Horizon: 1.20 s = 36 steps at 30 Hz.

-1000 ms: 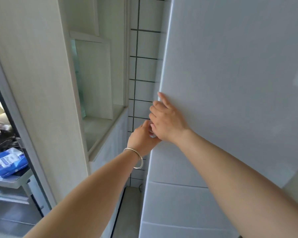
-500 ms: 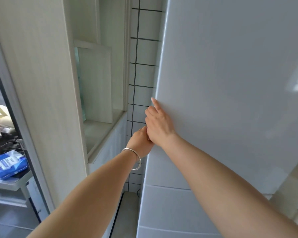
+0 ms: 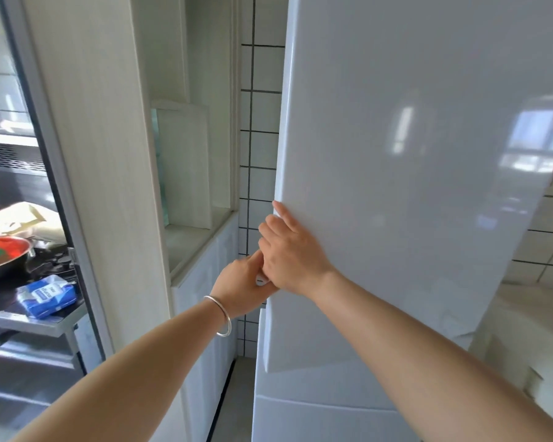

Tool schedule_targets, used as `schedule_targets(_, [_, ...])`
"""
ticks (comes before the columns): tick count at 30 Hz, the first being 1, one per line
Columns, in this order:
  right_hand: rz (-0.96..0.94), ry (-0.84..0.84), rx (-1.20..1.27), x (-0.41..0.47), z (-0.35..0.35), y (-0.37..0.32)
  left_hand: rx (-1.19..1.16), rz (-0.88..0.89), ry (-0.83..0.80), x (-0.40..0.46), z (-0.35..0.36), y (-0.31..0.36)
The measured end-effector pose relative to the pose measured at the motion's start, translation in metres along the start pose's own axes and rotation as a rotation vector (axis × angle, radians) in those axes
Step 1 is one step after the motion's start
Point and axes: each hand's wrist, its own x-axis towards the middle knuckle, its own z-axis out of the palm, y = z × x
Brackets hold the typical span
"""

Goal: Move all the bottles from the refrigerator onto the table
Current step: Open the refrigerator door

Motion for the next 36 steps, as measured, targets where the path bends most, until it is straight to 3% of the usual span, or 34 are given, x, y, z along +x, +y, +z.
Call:
schedule_targets(11, [0.109,0.131,0.237,-0.13,-0.152,0.011,0.049,0.416,0.145,-0.126,0.03,0.111])
schedule_targets(18, [0.459,0.328,0.366,-0.227,-0.22,0.023,0.113,0.755,0.173,-0.161,0.053,0.191])
schedule_targets(26, [0.816,0.175,0.241,-0.314,-0.288,0.051,0.196,0.987,0.47,-0.149,0.09,0.31])
schedule_targets(30, [0.987,0.093,0.176,-0.361,-0.306,0.071,0.243,1.121,0.472,-0.138,0.121,0.359])
schedule_targets(36, [1.302,-0.057,0.166,-0.417,-0.32,0.096,0.39,1.251,0.349,-0.122,0.164,0.413])
